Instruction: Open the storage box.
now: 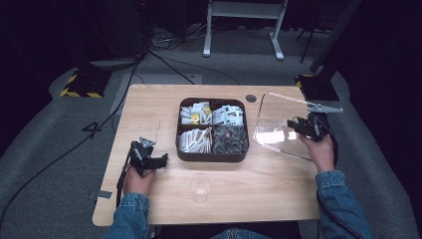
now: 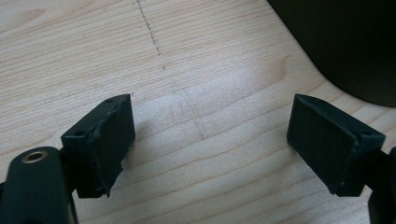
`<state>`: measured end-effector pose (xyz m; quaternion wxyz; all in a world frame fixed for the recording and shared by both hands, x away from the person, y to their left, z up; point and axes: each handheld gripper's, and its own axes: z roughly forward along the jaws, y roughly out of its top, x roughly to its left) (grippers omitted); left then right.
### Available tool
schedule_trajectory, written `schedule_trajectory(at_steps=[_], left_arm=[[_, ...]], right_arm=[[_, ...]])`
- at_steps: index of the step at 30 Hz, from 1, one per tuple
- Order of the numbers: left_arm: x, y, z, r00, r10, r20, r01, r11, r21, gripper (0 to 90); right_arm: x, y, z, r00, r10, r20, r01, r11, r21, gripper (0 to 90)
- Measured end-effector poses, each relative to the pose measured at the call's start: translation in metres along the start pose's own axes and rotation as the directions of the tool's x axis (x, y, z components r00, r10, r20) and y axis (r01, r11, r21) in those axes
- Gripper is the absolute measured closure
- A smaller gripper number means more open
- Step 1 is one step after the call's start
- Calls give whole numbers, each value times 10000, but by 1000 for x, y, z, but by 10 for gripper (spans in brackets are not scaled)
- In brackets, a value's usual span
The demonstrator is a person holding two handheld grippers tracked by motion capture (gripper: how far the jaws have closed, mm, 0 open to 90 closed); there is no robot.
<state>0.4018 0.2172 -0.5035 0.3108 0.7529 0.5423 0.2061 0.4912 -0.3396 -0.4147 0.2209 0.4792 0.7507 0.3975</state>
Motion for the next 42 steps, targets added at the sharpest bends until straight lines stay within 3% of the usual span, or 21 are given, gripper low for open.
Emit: schedule_trajectory(at_steps=[15,42], left_arm=[[0,0,0,10000,-1,-2,1,10000,1,156],[0,0,0,10000,-2,1,2,10000,0,156]], right_arm=[[-17,-24,27,9995,140,287,-155,9985,530,585],[-21,-47,56,9993,339,171,-359,9907,1312,584]])
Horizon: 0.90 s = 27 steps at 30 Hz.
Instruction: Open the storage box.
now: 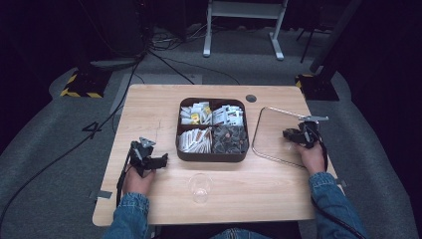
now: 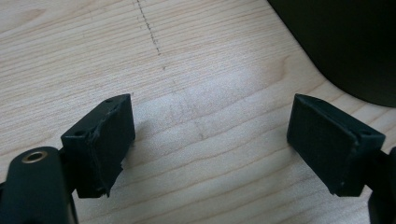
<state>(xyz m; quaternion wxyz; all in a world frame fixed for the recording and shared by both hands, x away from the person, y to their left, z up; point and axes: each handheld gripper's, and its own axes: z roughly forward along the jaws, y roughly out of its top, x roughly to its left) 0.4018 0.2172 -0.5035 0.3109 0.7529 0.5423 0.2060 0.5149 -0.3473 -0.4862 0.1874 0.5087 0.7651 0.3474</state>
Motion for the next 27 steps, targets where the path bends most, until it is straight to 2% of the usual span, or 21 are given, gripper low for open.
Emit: schedule_trajectory(at_steps=[7,14,22,25,27], left_arm=[[0,0,0,10000,4,-3,-4,10000,1,156],[0,0,0,10000,1,-1,-1,10000,0,156],[0,1,1,10000,-7,23,7,10000,14,155],[0,1,1,10000,-8,23,8,10000,14,155],[0,1,1,10000,-5,23,5,10000,16,155]], right_arm=[[0,-1,2,10000,-4,-56,4,10000,67,583],[-2,-2,2,9994,335,-76,-335,9994,10,582],[-4,-2,1,9989,468,-36,-468,9989,31,579],[-4,-2,1,9986,520,-69,-519,9986,65,541],[-6,-2,-2,9983,576,-39,-576,9983,-32,461]])
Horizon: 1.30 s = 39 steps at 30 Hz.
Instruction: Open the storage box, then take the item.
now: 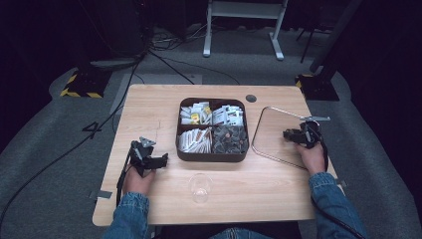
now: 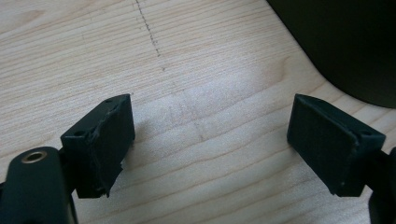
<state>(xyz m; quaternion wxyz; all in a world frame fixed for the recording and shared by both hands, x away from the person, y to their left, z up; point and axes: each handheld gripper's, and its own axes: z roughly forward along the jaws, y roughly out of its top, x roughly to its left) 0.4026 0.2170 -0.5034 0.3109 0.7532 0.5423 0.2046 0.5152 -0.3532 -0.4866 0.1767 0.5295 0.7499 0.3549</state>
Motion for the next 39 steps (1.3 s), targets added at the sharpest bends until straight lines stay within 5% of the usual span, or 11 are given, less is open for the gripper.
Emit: schedule_trajectory(at_steps=[10,22,33,39], left_arm=[[0,2,2,10000,70,45,-70,10000,-13,154],[-1,3,3,10000,80,19,-80,10000,-7,156],[-2,3,3,10000,27,-7,-27,10000,16,157],[-2,3,3,10000,-38,-42,38,10000,-13,156]], right_arm=[[-1,5,-14,9994,274,-212,-286,9979,-586,421],[16,23,-41,9969,425,-657,-507,9904,-1287,452],[54,46,-50,9955,-401,-859,271,9886,-1479,466],[76,58,-47,9875,-964,-1246,764,9848,-1562,467]])
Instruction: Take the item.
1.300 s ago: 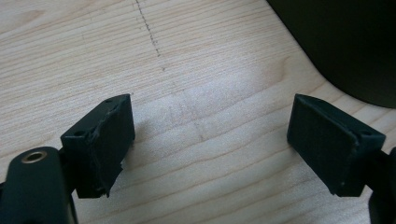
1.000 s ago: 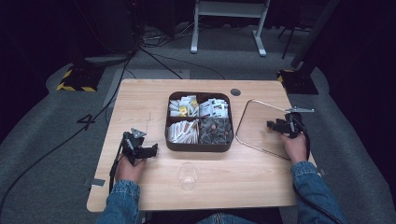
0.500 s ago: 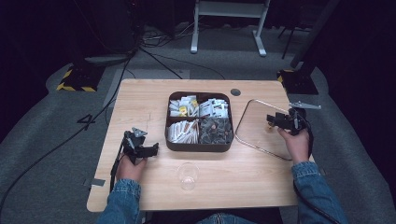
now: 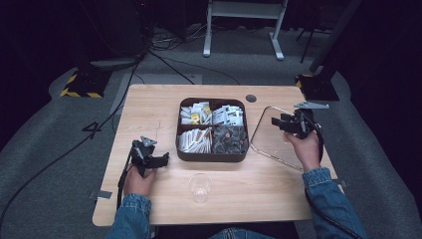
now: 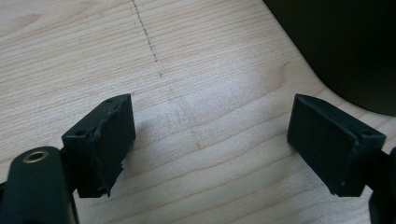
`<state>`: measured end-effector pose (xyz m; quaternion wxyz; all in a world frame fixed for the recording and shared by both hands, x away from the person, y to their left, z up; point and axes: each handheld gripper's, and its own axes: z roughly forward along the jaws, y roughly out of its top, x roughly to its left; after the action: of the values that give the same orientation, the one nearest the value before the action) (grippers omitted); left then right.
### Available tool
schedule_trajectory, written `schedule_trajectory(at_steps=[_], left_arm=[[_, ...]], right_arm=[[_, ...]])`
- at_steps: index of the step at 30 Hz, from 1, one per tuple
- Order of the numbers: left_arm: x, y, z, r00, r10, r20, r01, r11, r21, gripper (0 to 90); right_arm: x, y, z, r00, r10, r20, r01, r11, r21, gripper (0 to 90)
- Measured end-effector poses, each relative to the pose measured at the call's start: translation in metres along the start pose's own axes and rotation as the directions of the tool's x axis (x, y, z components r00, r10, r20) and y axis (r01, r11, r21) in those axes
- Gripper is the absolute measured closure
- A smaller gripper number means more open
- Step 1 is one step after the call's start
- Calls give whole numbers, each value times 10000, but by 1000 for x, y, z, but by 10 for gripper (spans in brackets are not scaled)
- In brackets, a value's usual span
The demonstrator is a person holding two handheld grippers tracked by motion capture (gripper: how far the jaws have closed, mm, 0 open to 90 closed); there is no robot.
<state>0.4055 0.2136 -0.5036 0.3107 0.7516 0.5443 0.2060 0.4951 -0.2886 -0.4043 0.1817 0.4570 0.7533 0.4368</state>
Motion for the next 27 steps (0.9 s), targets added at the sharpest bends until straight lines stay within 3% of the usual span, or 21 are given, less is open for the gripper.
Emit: schedule_trajectory(at_steps=[5,10,11,12,13,14,15,16,18,27], left_arm=[[0,0,0,10000,13,-58,-13,10000,-4,157],[0,0,0,10000,-52,-59,52,10000,2,157],[0,0,0,10000,-56,-69,56,10000,2,157],[0,0,0,9999,-83,-75,83,10000,-5,157],[0,0,0,10000,-54,-71,54,10000,12,157],[0,-1,-1,9999,-71,-82,71,10000,8,157],[0,-1,-1,9999,-79,-88,79,10000,10,157],[0,-1,-1,9999,-83,-98,83,10000,15,157],[0,-1,-1,9999,-87,-99,87,10000,13,157],[0,-1,-1,9999,-93,-93,93,10000,18,157]], right_arm=[[16,8,9,9981,-365,-505,366,9993,12,466],[36,17,18,9905,-786,-1124,789,9969,-17,462],[45,20,24,9850,-888,-1479,900,9959,14,459],[45,20,24,9850,-888,-1479,900,9959,14,459],[56,23,29,9767,-1059,-1866,1090,9940,60,456],[56,23,29,9767,-1059,-1866,1090,9940,60,456],[68,24,35,9682,-1355,-2105,1416,9898,139,456],[68,24,35,9682,-1355,-2105,1416,9898,139,456],[82,23,43,9568,-1634,-2403,1750,9842,275,456],[104,12,55,9398,-1825,-2890,2114,9748,719,473]])
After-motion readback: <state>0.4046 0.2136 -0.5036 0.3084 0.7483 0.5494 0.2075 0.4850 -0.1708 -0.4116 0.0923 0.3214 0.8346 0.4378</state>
